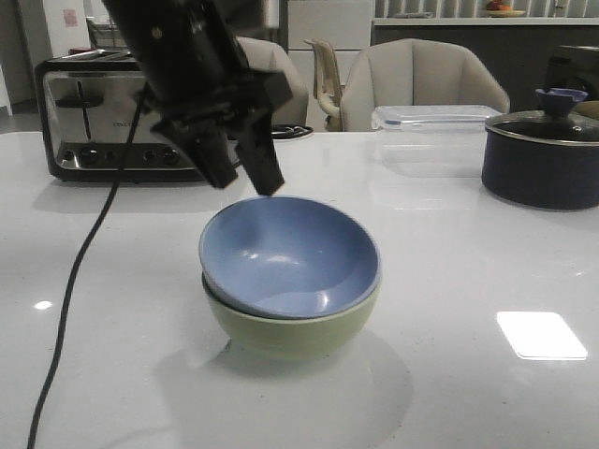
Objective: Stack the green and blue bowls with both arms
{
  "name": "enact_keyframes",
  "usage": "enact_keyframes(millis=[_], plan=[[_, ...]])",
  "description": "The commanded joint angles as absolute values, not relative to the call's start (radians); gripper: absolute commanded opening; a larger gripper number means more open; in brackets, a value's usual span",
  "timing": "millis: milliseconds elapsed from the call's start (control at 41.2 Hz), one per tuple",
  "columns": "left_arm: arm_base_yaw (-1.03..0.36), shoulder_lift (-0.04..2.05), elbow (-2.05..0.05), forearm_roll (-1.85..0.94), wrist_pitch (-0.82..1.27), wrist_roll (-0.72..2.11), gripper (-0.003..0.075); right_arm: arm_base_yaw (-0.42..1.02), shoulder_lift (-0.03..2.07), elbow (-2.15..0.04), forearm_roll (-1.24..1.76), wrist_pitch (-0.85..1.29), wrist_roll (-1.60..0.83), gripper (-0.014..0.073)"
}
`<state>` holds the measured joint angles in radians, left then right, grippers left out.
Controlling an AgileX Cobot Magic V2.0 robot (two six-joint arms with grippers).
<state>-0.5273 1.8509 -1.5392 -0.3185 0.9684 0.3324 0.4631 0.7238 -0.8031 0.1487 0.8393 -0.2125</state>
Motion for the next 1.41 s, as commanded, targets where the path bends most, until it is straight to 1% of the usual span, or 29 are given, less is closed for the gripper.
enact_keyframes(millis=[0, 146, 267, 485, 703, 849, 970, 1091, 1140, 1164, 1310, 1382], plan=[[-0.536, 1.699, -1.574, -0.345, 0.954, 0.342, 0.0457, 0.462, 0.721, -0.829, 0.152, 0.776, -0.212, 0.0421], [-0.560, 1.555, -1.518, -0.345, 0.945, 0.346, 0.0457, 0.462, 0.721, -0.829, 0.152, 0.776, -0.212, 0.0421], [-0.587, 1.408, -1.429, -0.340, 0.933, 0.355, 0.0457, 0.462, 0.721, -0.829, 0.152, 0.776, -0.212, 0.0421], [-0.596, 1.150, -1.219, -0.299, 0.913, 0.350, 0.0457, 0.462, 0.721, -0.829, 0.154, 0.776, -0.212, 0.0421], [-0.596, 0.884, -1.005, -0.201, 0.835, 0.219, 0.0457, 0.462, 0.721, -0.829, 0.154, 0.777, -0.212, 0.0421], [-0.596, 0.742, -0.883, -0.120, 0.817, 0.110, 0.0457, 0.462, 0.721, -0.829, 0.156, 0.796, -0.212, 0.0421], [-0.596, 0.639, -0.790, -0.120, 0.752, 0.103, 0.0457, 0.462, 0.721, -0.829, 0.156, 0.814, -0.212, 0.0421], [-0.596, 0.583, -0.740, -0.120, 0.700, 0.103, 0.0453, 0.462, 0.721, -0.829, 0.156, 0.814, -0.212, 0.0419], [-0.596, 0.578, -0.734, -0.120, 0.696, 0.103, 0.0433, 0.462, 0.721, -0.829, 0.156, 0.813, -0.211, 0.0393], [-0.596, 0.578, -0.734, -0.120, 0.696, 0.103, 0.0412, 0.462, 0.721, -0.829, 0.156, 0.813, -0.211, 0.0374], [-0.596, 0.578, -0.728, -0.120, 0.695, 0.103, 0.0264, 0.462, 0.721, -0.829, 0.166, 0.814, -0.211, 0.0188], [-0.596, 0.578, -0.728, -0.120, 0.695, 0.103, 0.0192, 0.462, 0.721, -0.829, 0.179, 0.814, -0.211, 0.0114]])
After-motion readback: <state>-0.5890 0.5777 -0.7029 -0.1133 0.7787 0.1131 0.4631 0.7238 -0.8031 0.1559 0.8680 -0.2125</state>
